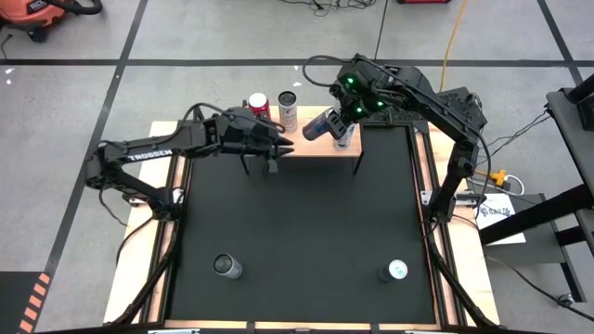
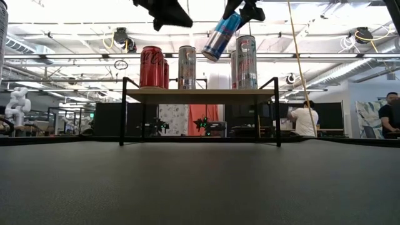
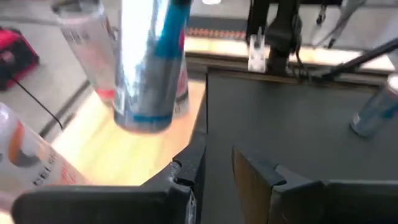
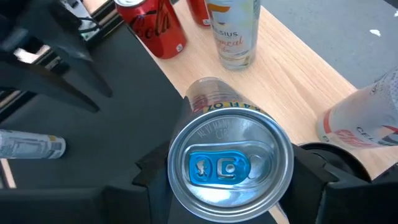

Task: Place canned beverage on shelf
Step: Put the top blue soda can on the shelf

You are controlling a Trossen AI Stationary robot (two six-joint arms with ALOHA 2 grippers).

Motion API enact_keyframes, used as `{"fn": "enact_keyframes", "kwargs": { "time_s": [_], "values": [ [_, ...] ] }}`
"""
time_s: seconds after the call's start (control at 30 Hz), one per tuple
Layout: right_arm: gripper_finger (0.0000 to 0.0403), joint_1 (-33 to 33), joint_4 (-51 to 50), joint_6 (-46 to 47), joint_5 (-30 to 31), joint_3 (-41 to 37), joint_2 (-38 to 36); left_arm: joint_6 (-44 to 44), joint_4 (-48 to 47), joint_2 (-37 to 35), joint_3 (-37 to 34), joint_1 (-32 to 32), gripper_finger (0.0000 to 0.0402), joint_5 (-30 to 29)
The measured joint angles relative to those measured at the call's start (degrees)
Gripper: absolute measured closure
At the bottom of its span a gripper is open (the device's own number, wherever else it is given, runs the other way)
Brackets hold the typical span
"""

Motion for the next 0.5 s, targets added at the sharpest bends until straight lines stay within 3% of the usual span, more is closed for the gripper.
{"fn": "enact_keyframes", "kwargs": {
  "time_s": [0.17,0.5],
  "values": [
    [0.0205,-0.02,-0.60,-0.11,0.13,0.00,0.00,2.98,0.59,1.29,-0.17,2.00,0.0294,1.85],
    [0.0205,-0.02,-0.40,-0.97,0.00,0.00,0.00,2.96,7.53,2.03,-0.15,2.83,0.0190,1.88]
  ]
}}
